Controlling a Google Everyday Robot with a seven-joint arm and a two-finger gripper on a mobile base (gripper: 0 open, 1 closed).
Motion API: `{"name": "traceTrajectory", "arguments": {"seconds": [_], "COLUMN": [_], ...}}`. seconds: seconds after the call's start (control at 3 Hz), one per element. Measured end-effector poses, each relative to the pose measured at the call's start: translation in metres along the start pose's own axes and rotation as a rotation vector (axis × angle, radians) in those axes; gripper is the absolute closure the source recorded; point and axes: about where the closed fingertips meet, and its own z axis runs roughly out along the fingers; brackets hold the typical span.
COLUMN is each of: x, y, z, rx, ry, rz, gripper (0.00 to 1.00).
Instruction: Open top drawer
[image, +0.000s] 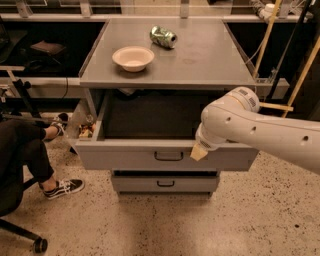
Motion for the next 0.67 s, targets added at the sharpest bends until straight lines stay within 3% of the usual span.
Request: {"name": "traceTrajectory", "arguments": {"seconds": [0.67], "x": [0.0057], "y": [0.0063], "z": [-0.0044], "rx": [0.003], "ry": [0.004], "rz": [0.005], "gripper": [1.0]}}
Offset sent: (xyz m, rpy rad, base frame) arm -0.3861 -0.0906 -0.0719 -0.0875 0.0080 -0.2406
